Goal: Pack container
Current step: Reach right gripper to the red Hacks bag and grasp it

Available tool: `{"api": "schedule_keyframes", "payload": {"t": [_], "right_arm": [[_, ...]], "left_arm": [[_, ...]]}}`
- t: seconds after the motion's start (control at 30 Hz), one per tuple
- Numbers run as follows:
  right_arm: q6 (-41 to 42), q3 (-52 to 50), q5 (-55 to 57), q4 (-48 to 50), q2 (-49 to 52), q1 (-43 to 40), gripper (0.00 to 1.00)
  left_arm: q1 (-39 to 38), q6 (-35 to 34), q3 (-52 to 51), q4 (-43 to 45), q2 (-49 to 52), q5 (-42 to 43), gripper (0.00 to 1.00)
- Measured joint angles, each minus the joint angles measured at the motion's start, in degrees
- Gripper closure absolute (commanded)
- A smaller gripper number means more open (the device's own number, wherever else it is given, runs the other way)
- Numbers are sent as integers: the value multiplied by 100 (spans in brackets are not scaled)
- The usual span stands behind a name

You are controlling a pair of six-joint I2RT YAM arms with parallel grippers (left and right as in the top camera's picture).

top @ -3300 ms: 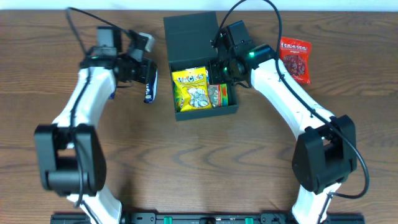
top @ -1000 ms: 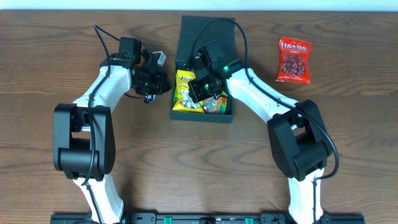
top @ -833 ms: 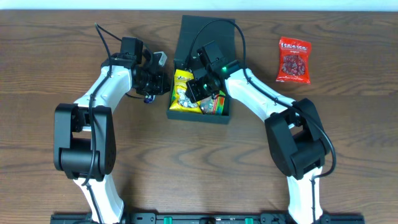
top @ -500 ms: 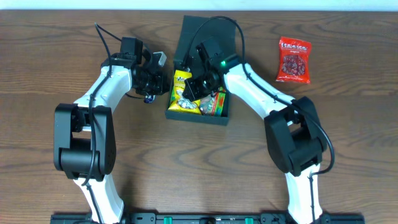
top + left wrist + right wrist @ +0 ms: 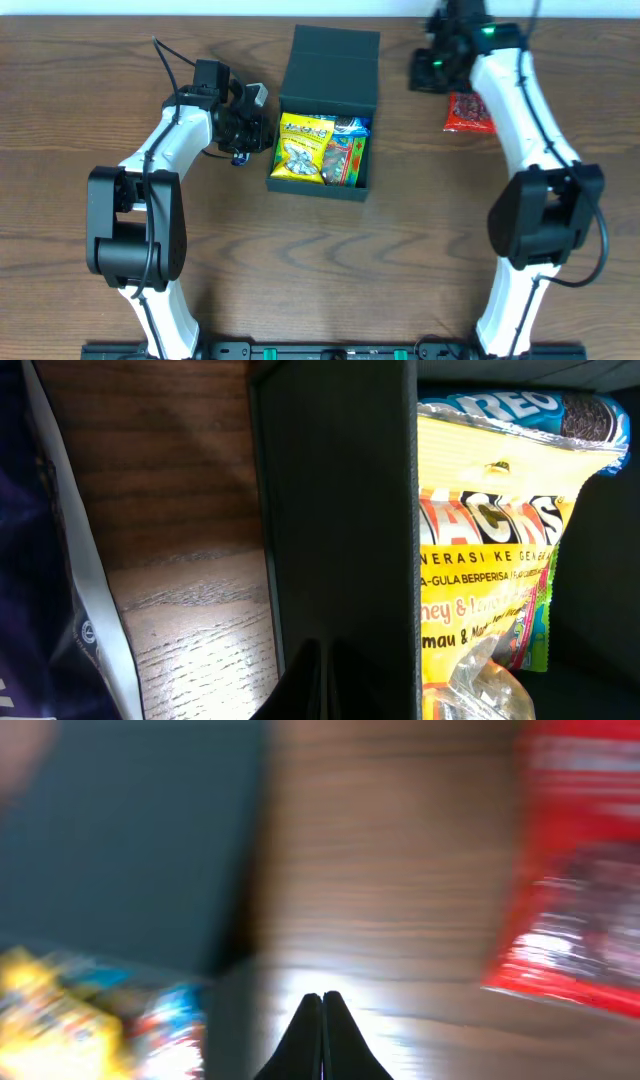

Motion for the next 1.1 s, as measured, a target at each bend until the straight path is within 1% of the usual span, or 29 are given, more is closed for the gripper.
{"api": "schedule_keyframes", "payload": {"t": [0.03,0.07,0.1,0.17,0.27,0.37,0.47,0.63,0.7,0.73,0.77,0.83,0.93,0.97,1.1], "right_arm": [[46,0,284,-26,0,-129,96],[90,0,656,-37,0,-256,71],[149,0,920,-46,0,-326,50],[166,0,1357,-46,0,-380,43],[190,0,1781,-2,20,-442,36],[190,4,1891,37,136,-573,36],[186,4,1908,173,487,-826,36],[68,2,1635,538,1128,-1034,43],[-20,2,1499,612,1220,-1025,51],[-57,2,1438,643,1266,-1023,59],[-68,2,1399,673,1300,-1025,62],[-122,2,1342,686,1316,-1025,72],[-173,4,1298,702,1318,-1025,89],[-168,4,1283,699,1318,-1025,99],[-173,4,1257,697,1320,-1025,99]], "left_arm": [[0,0,0,0,0,0,94],[0,0,0,0,0,0,94],[0,0,0,0,0,0,94],[0,0,0,0,0,0,94],[0,0,0,0,0,0,94],[0,0,0,0,0,0,94],[0,0,0,0,0,0,94],[0,0,0,0,0,0,94],[0,0,0,0,0,0,94],[0,0,0,0,0,0,94],[0,-2,0,0,0,0,94],[0,-4,0,0,0,0,94],[0,-4,0,0,0,0,94],[0,-4,0,0,0,0,94],[0,-26,0,-2,0,-2,94]]}}
